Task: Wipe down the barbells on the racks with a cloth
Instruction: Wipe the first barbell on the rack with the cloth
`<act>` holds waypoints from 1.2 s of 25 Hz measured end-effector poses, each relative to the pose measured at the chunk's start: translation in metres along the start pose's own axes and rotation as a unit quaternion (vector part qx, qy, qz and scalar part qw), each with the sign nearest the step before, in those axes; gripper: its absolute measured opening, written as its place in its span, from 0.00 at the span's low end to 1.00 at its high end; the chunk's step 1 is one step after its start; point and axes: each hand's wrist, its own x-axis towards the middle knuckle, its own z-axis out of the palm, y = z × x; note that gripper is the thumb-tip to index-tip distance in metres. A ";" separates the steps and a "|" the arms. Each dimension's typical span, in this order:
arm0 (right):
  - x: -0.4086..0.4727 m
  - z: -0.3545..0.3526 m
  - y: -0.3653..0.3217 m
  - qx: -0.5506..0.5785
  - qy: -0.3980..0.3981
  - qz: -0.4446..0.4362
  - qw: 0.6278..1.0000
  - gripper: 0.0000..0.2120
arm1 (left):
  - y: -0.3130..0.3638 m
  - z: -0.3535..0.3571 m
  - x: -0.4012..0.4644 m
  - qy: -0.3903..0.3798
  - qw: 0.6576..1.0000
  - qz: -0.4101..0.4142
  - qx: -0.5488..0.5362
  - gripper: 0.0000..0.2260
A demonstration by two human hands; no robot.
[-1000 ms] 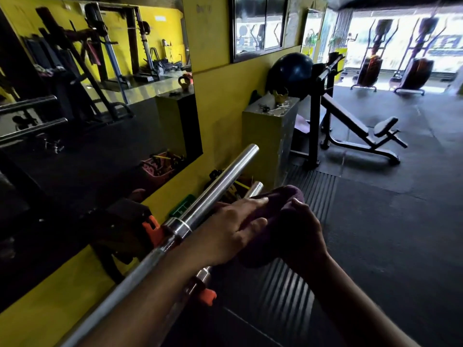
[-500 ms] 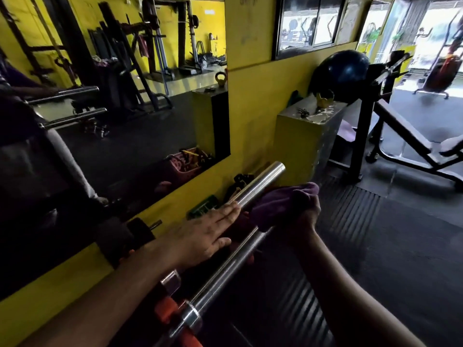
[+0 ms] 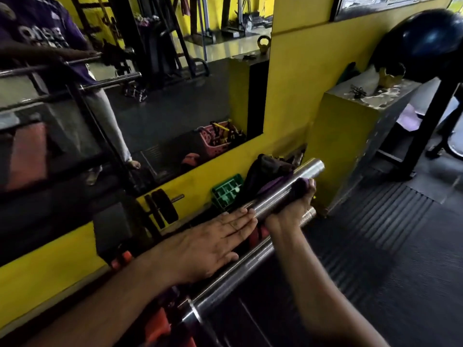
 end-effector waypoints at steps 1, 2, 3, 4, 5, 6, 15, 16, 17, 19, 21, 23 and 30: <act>-0.003 -0.008 0.007 -0.001 0.029 -0.018 0.999 0.38 | 0.001 0.000 -0.001 -0.011 1.000 -0.012 0.002 0.30; -0.004 -0.013 0.011 -0.007 0.029 -0.029 0.999 0.40 | 0.002 -0.001 0.000 -0.023 1.000 -0.014 0.011 0.30; -0.015 -0.003 0.002 -0.018 0.031 -0.027 0.999 0.37 | 0.002 -0.002 -0.002 -0.015 1.000 -0.012 0.010 0.30; -0.007 0.000 -0.013 -0.030 0.029 -0.027 0.999 0.32 | 0.003 -0.002 -0.002 -0.008 1.000 -0.012 0.012 0.30; -0.001 0.007 -0.031 -0.027 0.013 -0.035 0.999 0.28 | 0.005 -0.004 -0.002 -0.010 1.000 -0.020 0.002 0.29; 0.004 0.016 -0.046 -0.037 -0.009 -0.036 0.999 0.27 | 0.004 -0.003 -0.003 -0.009 1.000 -0.021 -0.011 0.29; -0.054 0.024 -0.001 -0.147 0.069 -0.052 0.985 0.17 | 0.001 0.002 0.000 -0.015 0.999 -0.022 -0.028 0.34; -0.047 0.026 -0.011 -0.151 0.073 -0.056 0.984 0.16 | 0.000 0.003 -0.001 -0.016 0.999 -0.021 -0.029 0.34; -0.035 0.029 -0.027 -0.149 0.081 -0.055 0.984 0.17 | -0.001 0.004 -0.001 -0.015 0.999 -0.021 -0.022 0.35; -0.014 0.035 -0.055 -0.135 0.089 -0.048 0.986 0.20 | -0.001 0.006 -0.002 -0.011 1.000 -0.023 -0.015 0.36; -0.012 0.035 -0.056 -0.135 0.105 -0.045 0.984 0.18 | -0.003 0.007 -0.002 -0.004 1.000 -0.019 -0.008 0.37; -0.027 0.027 -0.030 -0.139 0.083 -0.041 0.986 0.15 | -0.003 0.007 -0.001 -0.005 1.000 -0.021 -0.008 0.35; -0.041 -0.012 0.002 -0.132 -0.006 -0.010 0.991 0.41 | -0.004 -0.019 -0.056 0.119 0.988 -0.045 -0.092 0.31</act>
